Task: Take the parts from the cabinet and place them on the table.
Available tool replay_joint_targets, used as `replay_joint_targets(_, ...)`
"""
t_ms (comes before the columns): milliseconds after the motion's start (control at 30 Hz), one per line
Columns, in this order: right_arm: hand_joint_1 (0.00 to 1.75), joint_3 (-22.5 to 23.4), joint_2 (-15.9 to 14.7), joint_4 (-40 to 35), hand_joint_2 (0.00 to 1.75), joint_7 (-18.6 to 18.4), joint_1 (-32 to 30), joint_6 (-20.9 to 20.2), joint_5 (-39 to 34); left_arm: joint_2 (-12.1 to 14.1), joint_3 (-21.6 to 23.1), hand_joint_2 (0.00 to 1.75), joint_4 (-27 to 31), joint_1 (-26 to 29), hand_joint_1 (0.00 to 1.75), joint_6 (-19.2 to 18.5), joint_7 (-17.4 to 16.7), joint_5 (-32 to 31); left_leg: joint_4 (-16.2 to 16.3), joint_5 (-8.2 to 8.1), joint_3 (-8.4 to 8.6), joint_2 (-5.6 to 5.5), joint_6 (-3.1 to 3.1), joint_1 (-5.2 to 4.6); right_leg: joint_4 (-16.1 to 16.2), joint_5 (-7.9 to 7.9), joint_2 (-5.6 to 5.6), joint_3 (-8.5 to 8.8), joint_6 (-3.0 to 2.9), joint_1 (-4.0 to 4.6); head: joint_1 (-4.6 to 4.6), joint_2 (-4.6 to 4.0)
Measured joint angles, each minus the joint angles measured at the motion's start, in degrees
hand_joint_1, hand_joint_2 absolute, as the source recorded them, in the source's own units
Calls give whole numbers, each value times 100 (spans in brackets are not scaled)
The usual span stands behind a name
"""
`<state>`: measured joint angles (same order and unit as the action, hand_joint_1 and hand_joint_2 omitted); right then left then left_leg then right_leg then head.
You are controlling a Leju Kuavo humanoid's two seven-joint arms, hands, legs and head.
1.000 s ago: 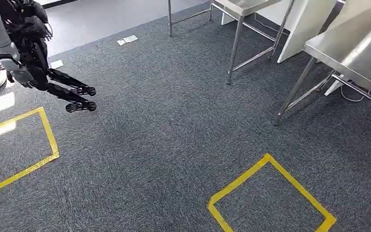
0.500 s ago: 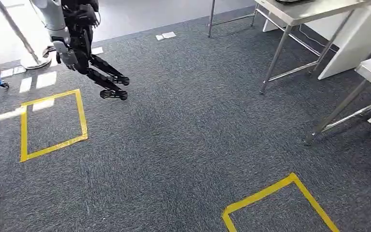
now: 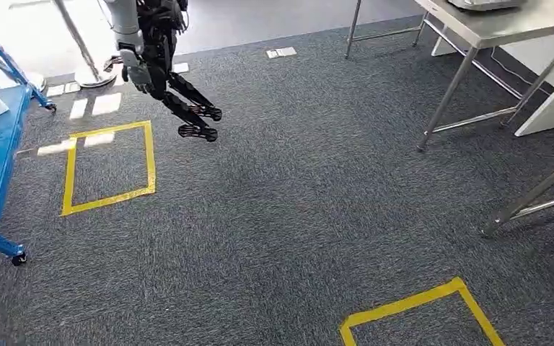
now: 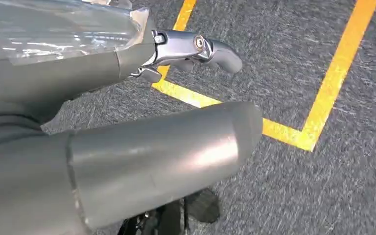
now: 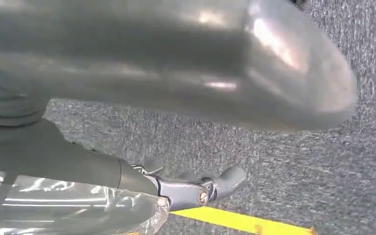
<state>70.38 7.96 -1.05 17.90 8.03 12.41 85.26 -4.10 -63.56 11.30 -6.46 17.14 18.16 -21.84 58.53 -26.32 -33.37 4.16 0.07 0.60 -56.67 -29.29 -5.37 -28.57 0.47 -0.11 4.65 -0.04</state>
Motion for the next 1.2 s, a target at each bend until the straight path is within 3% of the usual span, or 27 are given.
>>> replay_joint_targets(133, 0, 0, -2, -22, 0, -20, -11, -20, 0, -92, 2, 0, 0, 11, 0, 81, 9, -48, -65, 52, -51, -235, 136, -77, 30, -17, -188, 47, 127, 3, -13, 0)
replay_joint_targets(167, 0, 0, -2, -28, 0, -20, -10, -31, 0, -121, 2, 0, 0, 15, 0, 101, 9, -48, -137, 105, -3, -298, 203, -11, -10, -59, -179, 23, 166, 30, -17, 0)
replay_joint_targets(200, 0, 0, -7, -39, 0, -17, -15, -55, 0, -173, 2, 0, 2, 26, 0, 129, 9, -50, -166, 131, 5, -339, 245, -20, -235, -211, 176, -51, 147, -19, -39, 0)
replay_joint_targets(233, 0, 0, -7, -42, 0, -17, -31, -77, 0, -182, 2, 0, 2, 22, 0, 155, 7, -50, -164, 151, -9, -378, 282, -17, -588, -397, 359, -223, 100, -38, -44, 0)
replay_joint_targets(267, 0, 0, -9, -48, 0, -20, -55, -107, 0, -199, 2, 0, 2, 16, 0, 162, 7, -52, -164, 162, -27, -464, 297, -17, -1172, -642, 466, -508, 64, -50, -55, 0)
replay_joint_targets(300, 0, 0, -20, -52, 0, -20, -82, -111, 0, -221, 4, 0, 2, 16, 0, 166, 7, -54, -162, 166, -39, -537, 302, -20, -1630, -798, 501, -746, 59, -56, -50, 0)
replay_joint_targets(333, 0, 2, -22, -57, 0, -20, -100, -116, 0, -234, 4, 0, 2, 20, 0, 164, 9, -55, -161, 171, -47, -615, 305, -23, -1919, -853, 517, -903, 88, -52, -55, 0)
replay_joint_targets(367, 0, 2, -24, -63, 0, -22, -121, -127, 0, -260, 4, 0, 2, 29, 0, 162, 9, -65, -158, 175, -47, -697, 300, -24, -1907, -785, 520, -920, 138, -56, -50, 0)
replay_joint_targets(433, 0, 2, -31, -90, 0, -22, -127, -164, 0, -289, 7, 0, 2, 44, 0, 155, 9, -74, -150, 186, -41, -849, 280, -22, -1143, -401, 549, -579, 269, -66, -57, 0)
replay_joint_targets(467, 0, 2, -37, -107, 0, -22, -123, -168, 0, -313, 9, 0, 2, 43, 0, 153, 9, -81, -148, 197, -37, -930, 258, -20, -514, -152, 647, -286, 316, -99, -55, 0)
replay_joint_targets(500, 0, 2, -39, -114, 0, -22, -133, -175, 0, -320, 13, 0, 2, 39, 0, 149, 9, -81, -144, 209, -55, -982, 229, -19, -82, -29, 959, -102, 326, -140, -66, 0)
replay_joint_targets(533, 0, 2, -39, -118, 0, -22, -134, -186, 0, -324, 24, 0, 2, 31, 0, 149, 9, -81, -100, 183, -74, -1064, 183, -61, -7, 37, 942, -121, 235, -105, -57, 0)
replay_joint_targets(633, 0, 2, -31, -142, 0, -26, -147, -218, 0, -337, 24, 0, 2, 64, 0, 168, 0, -81, -140, 221, -108, -1185, 86, -20, -20, 51, 797, -65, 122, -51, -55, 0)
replay_joint_targets(667, 0, 4, -20, -151, 0, -26, -145, -221, 0, -337, 24, 0, 2, 77, 0, 168, 0, -83, -97, 213, -130, -1156, 62, 4, 16, 97, 717, -53, 54, -157, -50, 0)
replay_joint_targets(700, 0, 4, -20, -164, 0, -24, -148, -230, -2, -337, 26, 0, 2, 82, 0, 162, 0, -101, 48, 77, -186, -804, 51, -20, 20, 113, 660, -45, 24, -135, -39, 0)
replay_joint_targets(733, 0, 9, -20, -175, 0, -15, -168, -247, -7, -337, 31, 0, 2, 73, 0, 151, 0, -114, 361, -162, -324, -600, 22, -18, 20, 103, 596, -45, -32, -120, 18, 0)
replay_joint_targets(800, 0, 41, -22, -199, 0, 22, -247, -289, -9, -344, 55, 0, 0, 55, 0, 118, 0, -168, 1325, -654, -772, -492, -25, 15, 20, 88, 416, -52, -51, -84, 33, 0)
replay_joint_targets(833, 0, 48, -22, -212, 0, 37, -279, -295, -11, -348, 68, 0, 2, 57, 0, 105, 0, -184, 1681, -769, -937, -481, -44, 28, 19, 84, 331, -57, -55, -77, 39, 0)
replay_joint_targets(867, 0, 50, -20, -223, 0, 55, -296, -302, -11, -348, 83, 0, 2, 69, 0, 103, 0, -184, 1770, -738, -972, -462, -53, 42, 19, 79, 254, -58, -57, -74, 33, 0)
replay_joint_targets(900, 0, 52, -20, -227, 0, 63, -300, -304, -11, -348, 87, 0, 2, 78, 0, 98, 0, -184, 1586, -602, -870, -443, -57, 53, 18, 75, 198, -57, -58, -74, 37, 0)
replay_joint_targets(967, 0, 57, -15, -229, 0, 70, -299, -304, -11, -339, 92, 0, 2, 78, 0, 98, 0, -184, 570, -146, -294, -284, -43, 55, 18, 53, 92, -32, -41, -77, 44, 0)
replay_joint_targets(1000, 0, 61, -4, -236, 0, 70, -302, -304, -11, -335, 98, 0, 2, 64, 0, 96, 0, -184, 58, -17, 25, 10, -11, 48, 17, 28, 46, -1, -4, -66, 53, 0)
replay_joint_targets(1033, 0, 76, -2, -245, 0, 70, -312, -304, -13, -337, 103, 0, 2, 41, 0, 94, -2, -184, -34, -54, 70, 115, 8, 5, 0, -5, 6, -21, 36, 15, 48, 0)
replay_joint_targets(1067, 0, 92, 0, -247, 0, 70, -310, -304, -11, -335, 105, 0, 4, 35, 0, 94, 0, -184, -43, -56, 48, -2, 46, -7, 12, -18, -35, 3, 64, 2, 6, 0)
replay_joint_targets(1133, 0, 120, 13, -256, 0, 72, -305, -304, -13, -335, 105, 0, 4, 47, 0, 94, 0, -184, -41, -59, 36, -103, 105, -61, 46, -12, -140, 56, 124, -7, 16, 0)
replay_joint_targets(1167, 0, 131, 22, -258, 0, 72, -294, -304, -13, -333, 105, 0, 4, 49, 0, 96, -2, -184, -117, -13, 63, -193, 173, -51, 48, -30, -187, 107, 175, 23, 22, 0)
replay_joint_targets(1200, 0, 133, 17, -262, 0, 72, -297, -304, -13, -335, 105, 0, 4, 47, 0, 96, 0, -184, -160, 30, 103, -235, 223, -17, -41, -105, 34, 36, 191, -30, 9, 0)
